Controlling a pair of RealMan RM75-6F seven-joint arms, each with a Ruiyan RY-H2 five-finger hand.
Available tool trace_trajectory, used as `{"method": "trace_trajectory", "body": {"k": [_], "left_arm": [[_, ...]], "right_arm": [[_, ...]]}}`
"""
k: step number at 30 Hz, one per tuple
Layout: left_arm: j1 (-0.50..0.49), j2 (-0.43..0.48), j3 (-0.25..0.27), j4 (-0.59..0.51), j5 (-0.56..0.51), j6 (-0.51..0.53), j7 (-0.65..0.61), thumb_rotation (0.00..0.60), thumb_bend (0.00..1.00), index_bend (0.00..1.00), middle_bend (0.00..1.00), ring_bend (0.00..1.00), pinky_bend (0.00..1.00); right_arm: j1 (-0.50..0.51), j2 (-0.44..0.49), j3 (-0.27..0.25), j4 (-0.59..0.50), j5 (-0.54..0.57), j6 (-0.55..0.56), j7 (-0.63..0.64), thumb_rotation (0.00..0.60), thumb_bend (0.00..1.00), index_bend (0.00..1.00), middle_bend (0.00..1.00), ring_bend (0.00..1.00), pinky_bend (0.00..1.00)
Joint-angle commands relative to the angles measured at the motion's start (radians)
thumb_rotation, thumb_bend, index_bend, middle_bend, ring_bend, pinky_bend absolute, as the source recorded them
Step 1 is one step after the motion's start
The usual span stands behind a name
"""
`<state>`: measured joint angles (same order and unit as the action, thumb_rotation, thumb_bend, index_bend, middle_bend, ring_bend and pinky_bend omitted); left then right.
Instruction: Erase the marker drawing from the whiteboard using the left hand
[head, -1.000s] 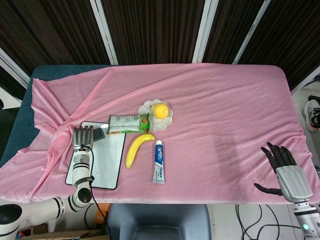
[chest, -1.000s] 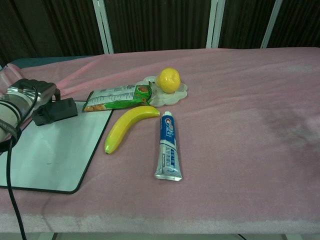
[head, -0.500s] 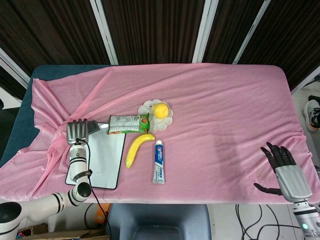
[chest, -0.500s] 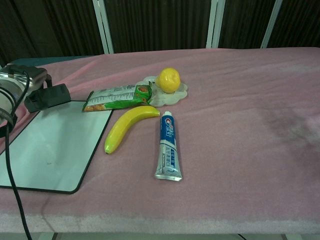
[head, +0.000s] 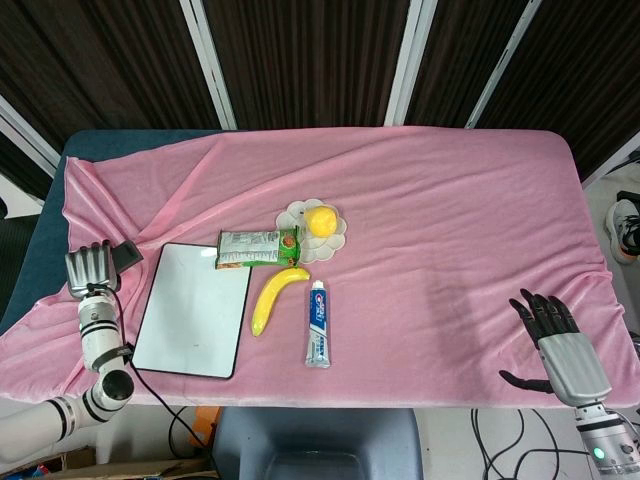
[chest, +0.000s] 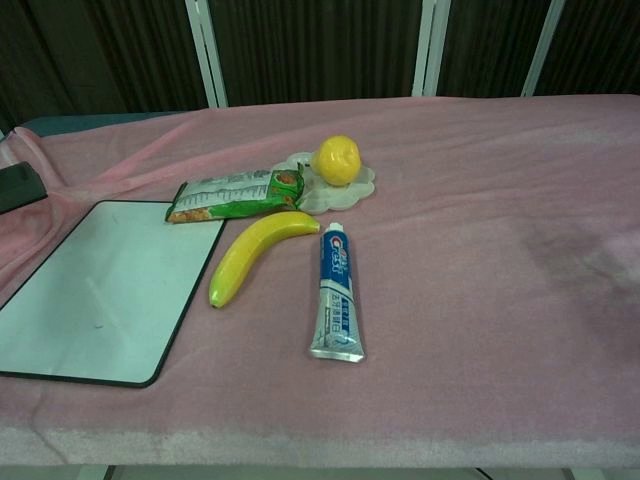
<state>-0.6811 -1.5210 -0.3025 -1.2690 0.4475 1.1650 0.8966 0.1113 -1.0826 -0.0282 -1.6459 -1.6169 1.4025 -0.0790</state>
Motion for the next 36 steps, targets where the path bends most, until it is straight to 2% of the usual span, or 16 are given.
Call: {"method": "trace_trajectory", "body": {"k": [1, 6, 9, 11, 17, 21, 24, 26, 27, 29, 31, 33, 34, 36], "left_arm": [[0.035, 0.02, 0.017, 0.052, -0.013, -0.132, -0.087, 0.6, 0.53, 0.5, 0.62, 0.58, 0.55], [0.039, 0.009, 0.03, 0.094, 0.011, -0.194, -0.15, 0.6, 0.44, 0.34, 0.45, 0.46, 0.52], [0.039, 0.004, 0.032, 0.112, 0.028, -0.201, -0.177, 0.6, 0.42, 0.18, 0.28, 0.3, 0.46], [0.039, 0.004, 0.034, 0.115, 0.029, -0.203, -0.183, 0.6, 0.41, 0.12, 0.21, 0.22, 0.43], [0.045, 0.038, 0.04, 0.056, 0.023, -0.214, -0.201, 0.6, 0.4, 0.05, 0.07, 0.11, 0.37], [0.068, 0.078, 0.051, -0.029, 0.085, -0.166, -0.242, 0.6, 0.39, 0.03, 0.02, 0.06, 0.34], [0.132, 0.139, 0.081, -0.165, 0.232, -0.061, -0.328, 0.6, 0.38, 0.02, 0.01, 0.05, 0.31], [0.213, 0.193, 0.129, -0.279, 0.399, 0.046, -0.434, 0.6, 0.38, 0.01, 0.0, 0.04, 0.28], [0.269, 0.224, 0.169, -0.337, 0.506, 0.113, -0.509, 0.6, 0.38, 0.0, 0.0, 0.03, 0.25], [0.356, 0.263, 0.242, -0.391, 0.681, 0.216, -0.635, 0.6, 0.37, 0.0, 0.0, 0.01, 0.2], [0.447, 0.281, 0.324, -0.386, 0.862, 0.343, -0.761, 0.6, 0.37, 0.0, 0.0, 0.0, 0.17], [0.507, 0.27, 0.373, -0.337, 0.975, 0.436, -0.845, 0.6, 0.37, 0.0, 0.0, 0.0, 0.13], [0.532, 0.259, 0.395, -0.301, 1.024, 0.47, -0.89, 0.6, 0.37, 0.0, 0.0, 0.0, 0.12], [0.537, 0.274, 0.439, -0.258, 1.096, 0.461, -0.923, 0.6, 0.37, 0.0, 0.0, 0.0, 0.1]], "right_arm": [[0.005, -0.004, 0.0, -0.001, 0.004, -0.01, -0.007, 0.6, 0.22, 0.0, 0.0, 0.0, 0.0], [0.01, -0.008, -0.001, -0.004, 0.006, -0.021, -0.018, 0.6, 0.22, 0.0, 0.0, 0.0, 0.0], [0.009, -0.007, 0.0, -0.005, 0.008, -0.019, -0.017, 0.6, 0.22, 0.0, 0.0, 0.0, 0.0], [0.008, -0.006, 0.001, -0.005, 0.009, -0.017, -0.016, 0.6, 0.22, 0.0, 0.0, 0.0, 0.0], [0.009, -0.008, 0.0, -0.004, 0.011, -0.019, -0.021, 0.6, 0.22, 0.0, 0.0, 0.0, 0.0], [0.009, -0.009, -0.002, -0.006, 0.011, -0.019, -0.028, 0.6, 0.22, 0.0, 0.0, 0.0, 0.0], [0.007, -0.01, 0.0, -0.005, 0.013, -0.017, -0.03, 0.6, 0.22, 0.0, 0.0, 0.0, 0.0], [0.007, -0.011, 0.002, -0.004, 0.02, -0.018, -0.035, 0.6, 0.22, 0.0, 0.0, 0.0, 0.0], [0.007, -0.012, 0.003, -0.003, 0.026, -0.019, -0.038, 0.6, 0.22, 0.0, 0.0, 0.0, 0.0], [0.007, -0.015, 0.006, -0.003, 0.036, -0.022, -0.044, 0.6, 0.22, 0.0, 0.0, 0.0, 0.0], [0.006, -0.018, 0.012, -0.005, 0.048, -0.023, -0.054, 0.6, 0.22, 0.0, 0.0, 0.0, 0.0], [0.004, -0.02, 0.016, -0.007, 0.057, -0.021, -0.061, 0.6, 0.22, 0.0, 0.0, 0.0, 0.0], [0.003, -0.022, 0.018, -0.009, 0.061, -0.018, -0.065, 0.6, 0.22, 0.0, 0.0, 0.0, 0.0], [0.001, -0.024, 0.021, -0.009, 0.066, -0.014, -0.071, 0.6, 0.22, 0.0, 0.0, 0.0, 0.0]]}}
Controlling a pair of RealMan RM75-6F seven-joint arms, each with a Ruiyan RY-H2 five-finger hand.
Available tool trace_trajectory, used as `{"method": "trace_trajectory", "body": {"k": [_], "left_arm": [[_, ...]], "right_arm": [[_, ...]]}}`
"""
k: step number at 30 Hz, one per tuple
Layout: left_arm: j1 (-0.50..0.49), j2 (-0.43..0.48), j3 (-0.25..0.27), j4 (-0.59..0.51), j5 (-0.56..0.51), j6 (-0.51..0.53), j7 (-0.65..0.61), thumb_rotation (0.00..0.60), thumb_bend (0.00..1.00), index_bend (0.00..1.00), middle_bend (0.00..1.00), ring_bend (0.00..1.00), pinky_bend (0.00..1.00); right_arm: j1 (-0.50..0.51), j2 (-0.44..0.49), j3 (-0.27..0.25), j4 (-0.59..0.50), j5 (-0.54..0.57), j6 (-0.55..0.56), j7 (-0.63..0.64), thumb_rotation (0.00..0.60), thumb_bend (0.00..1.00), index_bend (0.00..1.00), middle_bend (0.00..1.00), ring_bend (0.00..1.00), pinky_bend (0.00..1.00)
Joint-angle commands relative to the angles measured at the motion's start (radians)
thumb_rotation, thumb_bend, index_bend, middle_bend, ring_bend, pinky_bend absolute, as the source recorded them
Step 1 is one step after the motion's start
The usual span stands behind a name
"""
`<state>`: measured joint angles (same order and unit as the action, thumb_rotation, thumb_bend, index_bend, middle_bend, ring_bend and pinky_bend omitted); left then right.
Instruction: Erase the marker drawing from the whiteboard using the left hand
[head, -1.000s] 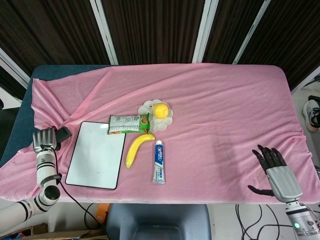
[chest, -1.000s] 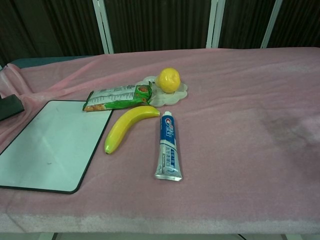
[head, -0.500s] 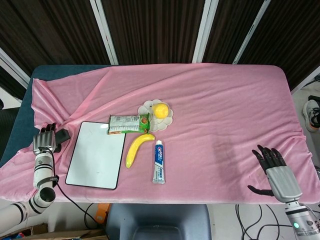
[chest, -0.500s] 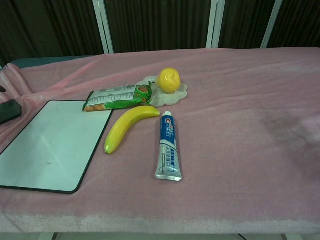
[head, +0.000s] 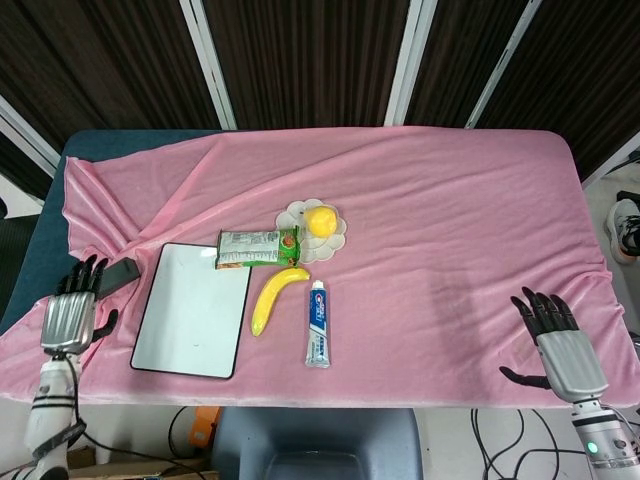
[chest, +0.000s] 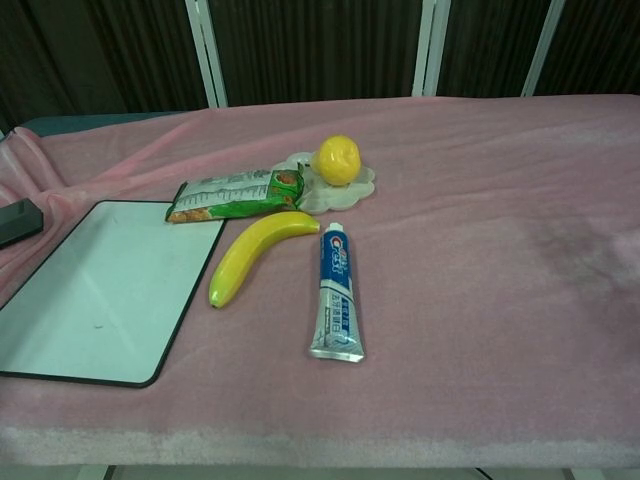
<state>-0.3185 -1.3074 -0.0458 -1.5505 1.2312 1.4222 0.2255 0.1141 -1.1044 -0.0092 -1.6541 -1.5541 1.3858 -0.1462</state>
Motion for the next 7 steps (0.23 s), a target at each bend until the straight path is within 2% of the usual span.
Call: {"method": "trace_trajectory", "body": {"k": [1, 3, 7], "left_arm": [[0.17, 0.076, 0.2, 0.025, 0.337, 0.184, -0.288, 0.6, 0.37, 0.0, 0.0, 0.0, 0.1], [0.164, 0.089, 0.202, 0.017, 0.352, 0.167, -0.317, 0.6, 0.37, 0.0, 0.0, 0.0, 0.09], [0.166, 0.094, 0.193, 0.024, 0.349, 0.136, -0.272, 0.6, 0.37, 0.0, 0.0, 0.0, 0.09]], "right_arm": [[-0.003, -0.003, 0.003, -0.002, 0.004, 0.006, -0.006, 0.6, 0.22, 0.0, 0.0, 0.0, 0.0], [-0.006, -0.005, 0.004, -0.003, 0.003, 0.011, -0.008, 0.6, 0.22, 0.0, 0.0, 0.0, 0.0], [-0.009, -0.004, 0.001, -0.001, -0.002, 0.017, -0.007, 0.6, 0.22, 0.0, 0.0, 0.0, 0.0]]}}
